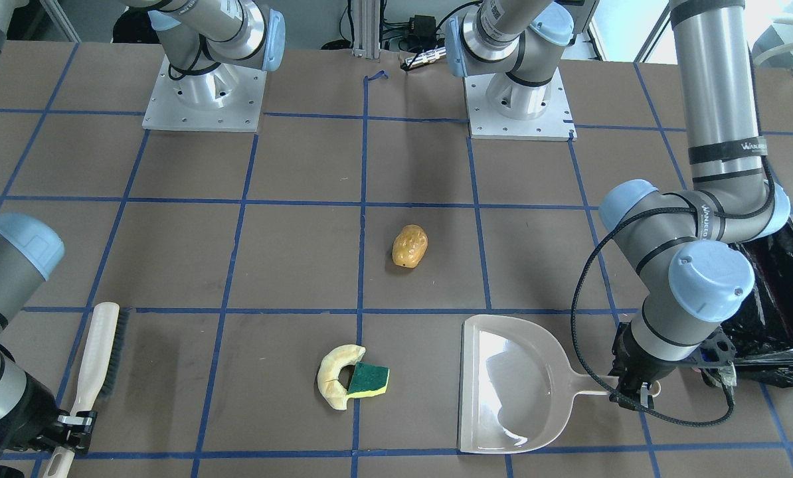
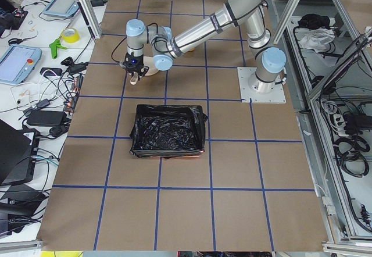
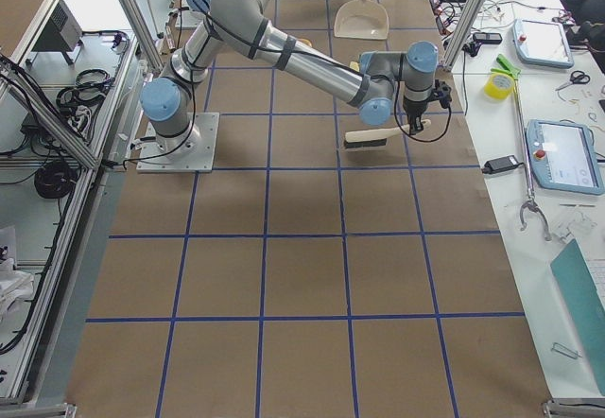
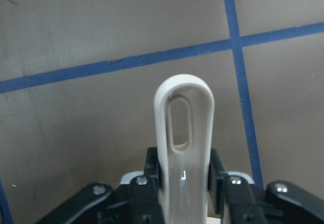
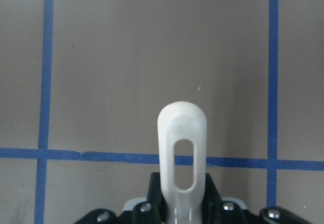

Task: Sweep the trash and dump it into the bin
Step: 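Carry the brush with the right gripper toward the sponge and ring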

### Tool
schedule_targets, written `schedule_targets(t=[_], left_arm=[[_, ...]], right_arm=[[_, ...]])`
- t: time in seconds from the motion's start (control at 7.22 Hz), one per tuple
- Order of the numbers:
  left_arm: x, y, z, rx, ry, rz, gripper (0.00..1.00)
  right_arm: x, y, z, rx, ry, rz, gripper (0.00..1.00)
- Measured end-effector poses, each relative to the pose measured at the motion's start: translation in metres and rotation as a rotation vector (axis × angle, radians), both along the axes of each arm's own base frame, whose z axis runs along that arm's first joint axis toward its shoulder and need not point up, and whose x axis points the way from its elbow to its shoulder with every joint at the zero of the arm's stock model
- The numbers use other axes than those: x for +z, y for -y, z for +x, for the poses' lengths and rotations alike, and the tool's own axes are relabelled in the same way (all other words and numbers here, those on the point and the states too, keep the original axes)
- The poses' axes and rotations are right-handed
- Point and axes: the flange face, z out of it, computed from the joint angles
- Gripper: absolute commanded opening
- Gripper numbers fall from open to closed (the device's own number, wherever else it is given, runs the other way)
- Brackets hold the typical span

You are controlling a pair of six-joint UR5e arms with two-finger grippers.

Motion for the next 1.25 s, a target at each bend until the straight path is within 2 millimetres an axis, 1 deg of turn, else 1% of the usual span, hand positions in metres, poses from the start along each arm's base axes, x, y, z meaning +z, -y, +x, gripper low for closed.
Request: schedule_targets(t=[0.14, 0.28, 0.42, 0.55, 0.69, 0.83, 0.97, 1.25], left_arm=[[0.008, -0.001, -0.006, -0.015, 0.008, -0.011, 0.0], [0.019, -0.003, -0.018, -0.029, 0.043, -0.02, 0.0], [0.026, -0.006, -0.036, -0.029, 0.106, -0.024, 0.0], [0.03, -0.009, -0.06, -0.007, 0.15, -0.032, 0.0], [0.028, -0.011, -0.081, 0.03, 0.159, -0.041, 0.0], [0.023, -0.012, -0.097, 0.063, 0.154, -0.044, 0.0], [0.017, -0.013, -0.105, 0.092, 0.15, -0.041, 0.0], [0.007, -0.012, -0.104, 0.149, 0.187, -0.035, 0.0]], right_arm=[[0.009, 0.003, 0.022, -0.037, 0.001, 0.001, 0.07], [0.018, 0.005, 0.049, -0.075, 0.01, -0.007, 0.07], [0.025, 0.006, 0.073, -0.115, 0.023, -0.015, 0.07], [0.029, 0.005, 0.097, -0.155, 0.039, -0.013, 0.07], [0.029, 0.002, 0.124, -0.189, 0.053, -0.009, 0.07], [0.028, -0.003, 0.153, -0.21, 0.064, -0.006, 0.07], [0.026, -0.006, 0.174, -0.224, 0.071, -0.006, 0.07], [0.008, -0.002, 0.189, -0.239, 0.074, -0.018, 0.07]])
